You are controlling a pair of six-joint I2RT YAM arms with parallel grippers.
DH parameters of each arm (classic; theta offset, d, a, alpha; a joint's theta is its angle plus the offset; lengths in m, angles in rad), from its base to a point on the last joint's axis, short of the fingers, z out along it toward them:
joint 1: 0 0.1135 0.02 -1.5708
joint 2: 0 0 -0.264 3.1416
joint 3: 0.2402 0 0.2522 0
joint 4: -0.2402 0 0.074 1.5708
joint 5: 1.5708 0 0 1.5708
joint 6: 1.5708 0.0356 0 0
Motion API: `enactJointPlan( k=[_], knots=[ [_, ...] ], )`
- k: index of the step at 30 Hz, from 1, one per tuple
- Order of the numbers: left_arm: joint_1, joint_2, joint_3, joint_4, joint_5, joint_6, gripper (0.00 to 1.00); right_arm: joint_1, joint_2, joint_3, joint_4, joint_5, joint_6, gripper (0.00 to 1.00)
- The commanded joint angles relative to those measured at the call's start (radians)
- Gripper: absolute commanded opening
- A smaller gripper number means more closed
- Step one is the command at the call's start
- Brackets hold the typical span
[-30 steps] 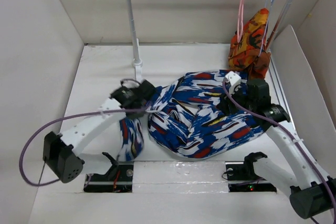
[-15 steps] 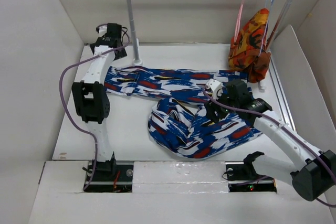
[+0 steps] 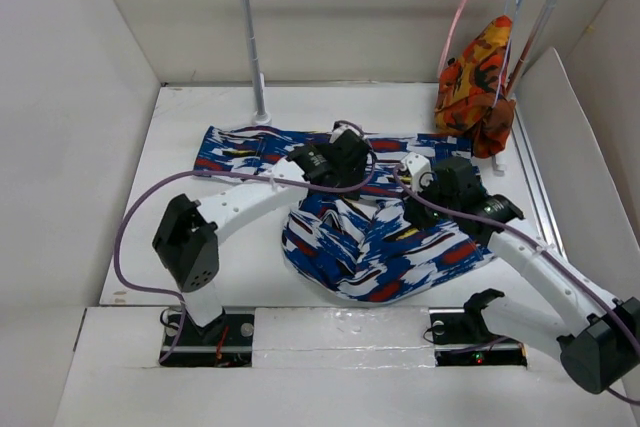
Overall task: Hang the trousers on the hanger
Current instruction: Flatten out the trousers at the center of the board.
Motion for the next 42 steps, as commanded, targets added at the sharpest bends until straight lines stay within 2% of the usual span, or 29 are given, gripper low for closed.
enactJointPlan(
  k=[1,2,3,4,6,8,10,12,15,18,19,22,25,26,27,28,30,32,35,36,38,39,40,41,42],
  knots=[
    [0.028,0.044,-0.054,-0.034,-0.017,-0.131,0.65,-0.041,-0.053,-0.033,0.021,-0.001,0.018,0.34],
    [0.028,0.051,-0.059,-0.036,-0.041,-0.143,0.65,-0.041,-0.058,-0.041,0.030,-0.023,0.017,0.40],
    [0.019,0.054,-0.066,-0.033,-0.076,-0.163,0.65,-0.052,-0.061,-0.048,0.040,-0.079,0.018,0.50],
    [0.019,0.047,-0.077,-0.024,-0.143,-0.189,0.66,-0.052,-0.066,-0.062,0.047,-0.101,0.018,0.55],
    [0.043,0.016,-0.101,0.022,-0.175,-0.206,0.69,-0.052,-0.069,-0.079,0.064,-0.127,0.029,0.61],
    [0.080,-0.004,-0.115,0.050,-0.167,-0.235,0.70,-0.028,-0.067,-0.102,0.090,-0.129,0.035,0.63],
    [0.132,-0.039,-0.167,0.105,-0.114,-0.202,0.77,-0.027,-0.063,-0.125,0.104,-0.118,0.041,0.64],
    [0.186,-0.027,-0.218,0.156,-0.071,-0.186,0.77,-0.027,-0.052,-0.140,0.124,-0.109,0.049,0.64],
    [0.208,0.034,-0.247,0.205,0.024,-0.125,0.76,-0.027,-0.030,-0.154,0.142,-0.104,0.049,0.64],
    [0.208,0.085,-0.259,0.248,0.115,-0.088,0.70,-0.027,-0.017,-0.154,0.147,-0.077,0.049,0.64],
    [0.208,0.094,-0.264,0.254,0.141,-0.088,0.63,-0.027,-0.014,-0.151,0.144,-0.068,0.047,0.64],
    [0.208,0.097,-0.292,0.295,0.221,-0.082,0.52,-0.027,-0.003,-0.142,0.127,-0.009,0.050,0.64],
    [0.208,0.061,-0.336,0.329,0.288,-0.088,0.45,-0.027,0.017,-0.140,0.133,0.035,0.060,0.64],
    [0.208,0.047,-0.350,0.341,0.302,-0.090,0.38,-0.027,0.026,-0.140,0.139,0.044,0.067,0.64],
    [0.208,0.021,-0.374,0.346,0.333,-0.093,0.27,-0.027,0.032,-0.140,0.144,0.058,0.070,0.64],
    [0.208,-0.037,-0.405,0.320,0.333,-0.132,0.00,-0.027,0.061,-0.145,0.168,0.070,0.080,0.64],
    [0.208,-0.065,-0.417,0.311,0.324,-0.166,0.00,-0.037,0.068,-0.151,0.181,0.072,0.083,0.64],
    [0.208,-0.192,-0.457,0.291,0.318,-0.204,0.00,-0.047,0.091,-0.157,0.214,0.081,0.096,0.64],
    [0.193,-0.384,-0.473,0.182,0.229,-0.327,0.00,-0.078,0.146,-0.174,0.256,0.092,0.115,0.62],
    [0.151,-0.430,-0.465,0.135,0.141,-0.364,0.00,-0.093,0.163,-0.176,0.260,0.080,0.118,0.62],
    [0.098,-0.559,-0.421,-0.038,0.050,-0.519,0.00,-0.127,0.201,-0.188,0.277,0.057,0.126,0.61],
    [0.020,-0.591,-0.404,-0.101,-0.043,-0.580,0.00,-0.127,0.206,-0.194,0.286,0.052,0.130,0.61],
    [-0.025,-0.651,-0.369,-0.229,-0.088,-0.650,0.00,-0.139,0.209,-0.205,0.300,0.051,0.133,0.61],
    [-0.073,-0.674,-0.350,-0.300,-0.124,-0.821,0.00,-0.150,0.210,-0.211,0.306,0.050,0.135,0.61],
    [-0.122,-0.688,-0.330,-0.374,-0.185,-0.919,0.00,-0.150,0.215,-0.215,0.311,0.050,0.136,0.61]
  ],
)
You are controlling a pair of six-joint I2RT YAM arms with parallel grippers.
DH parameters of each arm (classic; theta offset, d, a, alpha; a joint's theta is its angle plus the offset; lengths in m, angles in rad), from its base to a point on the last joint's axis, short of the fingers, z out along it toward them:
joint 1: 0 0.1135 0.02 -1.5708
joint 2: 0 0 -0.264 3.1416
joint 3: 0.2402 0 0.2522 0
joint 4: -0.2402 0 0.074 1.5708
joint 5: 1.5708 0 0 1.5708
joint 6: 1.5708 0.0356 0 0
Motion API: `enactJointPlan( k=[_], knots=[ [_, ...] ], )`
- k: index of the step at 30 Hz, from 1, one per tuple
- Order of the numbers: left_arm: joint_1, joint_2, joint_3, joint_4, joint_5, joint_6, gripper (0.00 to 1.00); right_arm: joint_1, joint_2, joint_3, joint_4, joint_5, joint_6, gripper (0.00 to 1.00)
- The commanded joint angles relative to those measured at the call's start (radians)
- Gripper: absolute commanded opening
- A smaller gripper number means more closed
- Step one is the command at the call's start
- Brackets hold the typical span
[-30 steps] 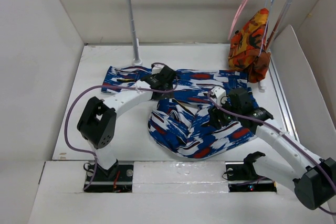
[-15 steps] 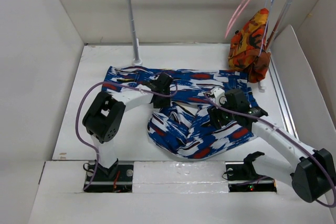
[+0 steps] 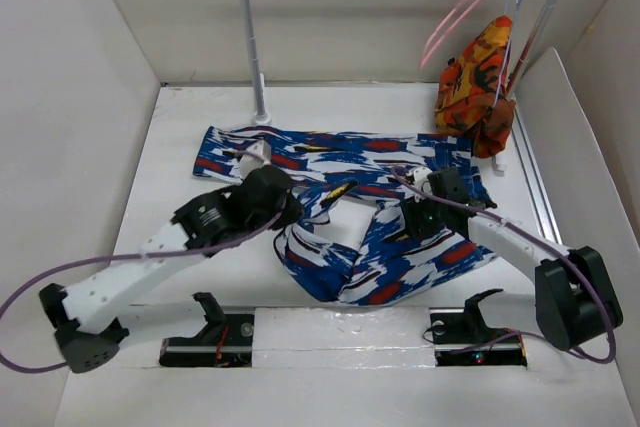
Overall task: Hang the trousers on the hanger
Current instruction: Flatten out the trousers at the center of the board.
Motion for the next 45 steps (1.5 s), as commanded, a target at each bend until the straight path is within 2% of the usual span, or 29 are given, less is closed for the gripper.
enactJointPlan(
  k=[1,2,4,6,8,10,13,17,18,21,22,23,24,25,26,27,29,30,31,34,36,37,38,39,40,41,42,43,45],
  knots=[
    [-0.197,-0.074,0.073,-0.427,-0.235,-0.445,0.00,-0.023,0.000,-0.019,0.083,-0.008,0.022,0.61],
    [-0.250,-0.087,0.077,-0.444,-0.256,-0.572,0.00,-0.037,0.003,-0.029,0.089,-0.011,0.022,0.61],
    [-0.307,-0.099,0.080,-0.433,-0.313,-0.642,0.00,-0.052,0.014,-0.036,0.101,-0.016,0.015,0.62],
    [-0.307,-0.054,0.119,-0.402,-0.382,-0.568,0.00,-0.071,0.026,-0.035,0.106,-0.025,0.007,0.62],
    [-0.307,0.098,0.202,-0.421,-0.416,-0.523,0.00,-0.088,0.028,-0.029,0.098,-0.037,-0.007,0.62],
    [-0.262,0.265,0.236,-0.445,-0.417,-0.417,0.01,-0.098,0.015,-0.013,0.082,-0.028,-0.024,0.62],
    [-0.124,0.358,0.152,-0.398,-0.404,-0.400,0.00,-0.111,-0.015,0.007,0.042,-0.030,-0.048,0.62],
    [0.218,0.304,-0.053,-0.186,-0.325,-0.228,0.00,-0.111,-0.055,0.013,0.006,-0.016,-0.056,0.63],
    [0.374,0.278,-0.079,-0.154,-0.310,-0.195,0.00,-0.111,-0.055,0.010,0.003,-0.014,-0.053,0.63],
    [0.644,0.147,-0.149,-0.001,-0.194,0.022,0.00,-0.111,-0.042,0.017,-0.004,-0.013,-0.039,0.63],
    [0.808,0.079,-0.172,0.054,-0.172,0.065,0.00,-0.111,-0.040,0.019,-0.004,-0.010,-0.031,0.63],
    [0.884,0.053,-0.182,0.084,-0.142,0.164,0.00,-0.111,-0.037,0.019,0.002,-0.007,-0.027,0.64],
    [0.945,0.036,-0.187,0.114,-0.049,0.203,0.03,-0.111,-0.026,0.019,0.008,-0.001,-0.024,0.64],
    [0.991,0.011,-0.184,0.121,-0.030,0.220,0.12,-0.111,-0.017,0.020,0.008,0.004,-0.021,0.63],
    [0.992,0.007,-0.181,0.112,-0.025,0.232,0.22,-0.111,-0.008,0.025,0.006,0.018,-0.021,0.64],
    [0.992,0.004,-0.183,0.101,-0.003,0.244,0.40,-0.121,0.010,0.033,0.008,0.019,-0.021,0.63],
    [0.964,-0.013,-0.210,0.066,0.006,0.246,0.57,-0.121,0.020,0.039,0.008,0.027,-0.024,0.63],
    [0.964,-0.038,-0.233,0.058,-0.012,0.245,0.73,-0.121,0.023,0.045,0.011,0.030,-0.024,0.63],
    [0.964,-0.076,-0.256,0.070,-0.017,0.246,0.78,-0.121,0.027,0.045,0.011,0.035,-0.025,0.64],
    [0.964,-0.114,-0.265,0.131,-0.035,0.264,0.80,-0.131,0.047,0.056,0.003,0.044,-0.027,0.64],
    [0.937,-0.077,-0.262,0.232,-0.022,0.295,0.73,-0.131,0.054,0.057,0.000,0.045,-0.019,0.62],
    [0.924,-0.041,-0.241,0.263,-0.011,0.319,0.68,-0.144,0.046,0.056,0.003,0.038,-0.015,0.56],
    [0.909,0.008,-0.212,0.273,0.000,0.324,0.58,-0.157,0.037,0.056,0.003,0.020,-0.013,0.51],
    [0.856,0.121,-0.180,0.279,0.003,0.335,0.55,-0.157,0.028,0.057,0.003,0.010,-0.011,0.46],
    [0.816,0.175,-0.096,0.273,-0.011,0.358,0.53,-0.166,0.018,0.069,-0.003,0.001,-0.014,0.18],
    [0.762,0.232,-0.048,0.260,-0.104,0.367,0.42,-0.166,-0.006,0.082,-0.017,-0.007,-0.014,0.07],
    [0.657,0.337,-0.004,0.254,-0.138,0.396,0.42,-0.166,-0.023,0.089,-0.042,-0.007,-0.013,0.00],
    [0.619,0.399,0.097,0.236,-0.163,0.448,0.43,-0.166,-0.041,0.103,-0.047,-0.010,-0.011,0.00],
    [0.584,0.591,0.191,0.175,-0.148,0.491,0.56,-0.175,-0.098,0.115,-0.081,-0.007,-0.001,0.00]
  ],
)
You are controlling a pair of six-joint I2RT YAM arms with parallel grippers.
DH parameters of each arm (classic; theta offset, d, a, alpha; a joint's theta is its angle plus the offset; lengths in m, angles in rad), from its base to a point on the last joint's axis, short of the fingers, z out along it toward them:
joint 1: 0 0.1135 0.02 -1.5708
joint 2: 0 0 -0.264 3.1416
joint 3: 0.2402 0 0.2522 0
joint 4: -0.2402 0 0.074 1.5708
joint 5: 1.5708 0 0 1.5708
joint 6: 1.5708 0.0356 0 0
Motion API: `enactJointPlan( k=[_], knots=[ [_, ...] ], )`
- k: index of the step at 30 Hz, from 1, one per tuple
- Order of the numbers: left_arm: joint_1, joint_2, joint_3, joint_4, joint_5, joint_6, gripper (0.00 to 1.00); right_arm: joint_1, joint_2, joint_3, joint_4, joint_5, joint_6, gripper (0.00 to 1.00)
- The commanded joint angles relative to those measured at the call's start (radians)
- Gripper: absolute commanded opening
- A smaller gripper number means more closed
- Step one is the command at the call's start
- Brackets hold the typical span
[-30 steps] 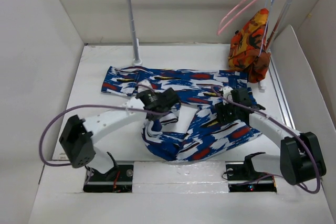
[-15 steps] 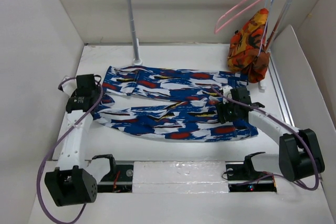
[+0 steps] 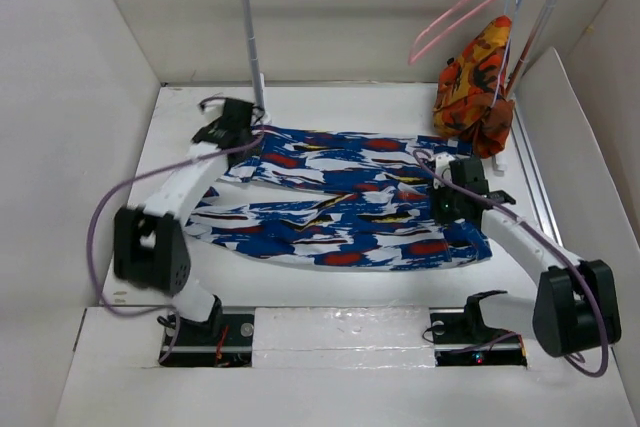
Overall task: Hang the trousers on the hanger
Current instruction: Flatten out the trousers at the center of the board.
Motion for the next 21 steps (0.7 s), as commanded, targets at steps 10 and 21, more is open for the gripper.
enactJointPlan(
  k=[10,21],
  knots=[
    [-0.080,0.458,0.288,-0.042,-0.082,0.181,0.58,-0.246,-0.211,0.002,-0.080,-0.180,-0.035,0.60],
    [-0.031,0.457,0.204,0.047,-0.067,0.178,0.33,-0.273,-0.179,-0.055,-0.047,-0.212,-0.033,0.60]
  ],
)
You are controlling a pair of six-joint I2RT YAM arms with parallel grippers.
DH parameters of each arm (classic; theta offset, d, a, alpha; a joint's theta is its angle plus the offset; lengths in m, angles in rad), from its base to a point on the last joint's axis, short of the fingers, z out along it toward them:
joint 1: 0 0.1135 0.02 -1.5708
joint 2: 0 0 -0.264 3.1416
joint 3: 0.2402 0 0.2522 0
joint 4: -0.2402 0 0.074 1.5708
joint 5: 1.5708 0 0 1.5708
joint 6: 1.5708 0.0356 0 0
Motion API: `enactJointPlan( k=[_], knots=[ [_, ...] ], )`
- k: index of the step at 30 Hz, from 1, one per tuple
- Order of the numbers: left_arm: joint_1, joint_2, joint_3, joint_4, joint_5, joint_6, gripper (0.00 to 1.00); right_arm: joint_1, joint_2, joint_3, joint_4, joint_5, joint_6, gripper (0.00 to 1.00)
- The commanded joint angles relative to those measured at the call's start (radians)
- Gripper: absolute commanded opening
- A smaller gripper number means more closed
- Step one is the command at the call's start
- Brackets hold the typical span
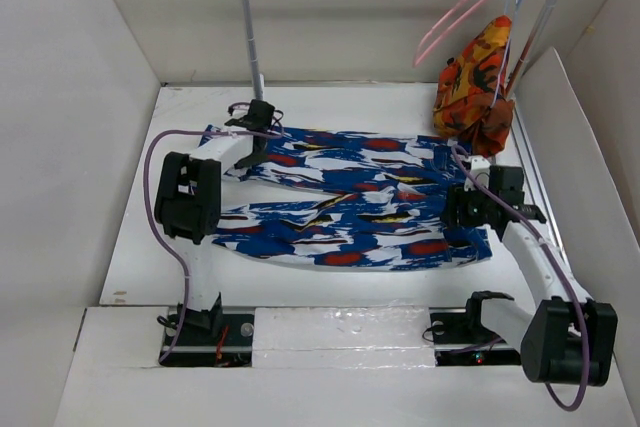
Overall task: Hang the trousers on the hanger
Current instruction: Flatten out the trousers at the center of the board.
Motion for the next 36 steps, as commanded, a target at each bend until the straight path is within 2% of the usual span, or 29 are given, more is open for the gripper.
enactJointPlan(
  k=[1,6,8,12,17,20,21,25,27,28,31,32,35,36],
  knots=[
    [0.009,-0.033,-0.027,0.009,-0.013,0.012,0.30,-0.003,0.024,-0.011,0.034,0.011,0.006,0.61],
    [0.009,-0.001,0.000,0.001,-0.003,0.022,0.18,-0.113,0.015,-0.040,0.037,0.056,0.036,0.63],
    [0.020,0.005,0.022,-0.017,-0.015,0.013,0.00,-0.151,0.004,-0.047,0.034,0.065,0.045,0.65],
    [0.065,-0.056,0.045,-0.019,-0.016,0.007,0.00,-0.194,0.013,-0.063,0.067,0.102,0.064,0.68],
    [0.173,-0.153,0.059,-0.030,-0.065,-0.016,0.00,-0.225,0.147,-0.064,0.127,0.042,0.079,0.73],
    [0.325,-0.178,0.074,-0.036,-0.059,-0.068,0.00,-0.269,0.174,-0.070,0.138,0.023,0.104,0.74],
    [0.407,-0.170,0.086,-0.031,-0.050,-0.091,0.00,-0.280,0.170,-0.077,0.138,0.023,0.113,0.74],
    [0.551,-0.083,0.178,-0.018,0.069,-0.163,0.00,-0.311,0.174,-0.095,0.136,0.049,0.127,0.74],
    [0.562,-0.005,0.290,-0.062,0.123,-0.142,0.14,-0.323,0.202,-0.100,0.136,0.042,0.119,0.74],
    [0.562,0.017,0.321,-0.088,0.116,-0.127,0.33,-0.323,0.216,-0.095,0.136,0.037,0.115,0.74],
    [0.551,0.011,0.332,-0.100,0.047,-0.097,0.72,-0.332,0.254,-0.092,0.147,0.004,0.118,0.69],
    [0.551,-0.010,0.309,-0.062,0.047,-0.096,0.77,-0.332,0.262,-0.090,0.153,-0.007,0.119,0.67],
    [0.505,-0.172,0.174,0.039,0.092,-0.085,0.80,-0.332,0.292,-0.093,0.190,-0.040,0.133,0.43],
    [0.482,-0.205,0.113,0.050,0.100,-0.082,0.79,-0.332,0.299,-0.092,0.192,-0.035,0.133,0.26]
  ],
)
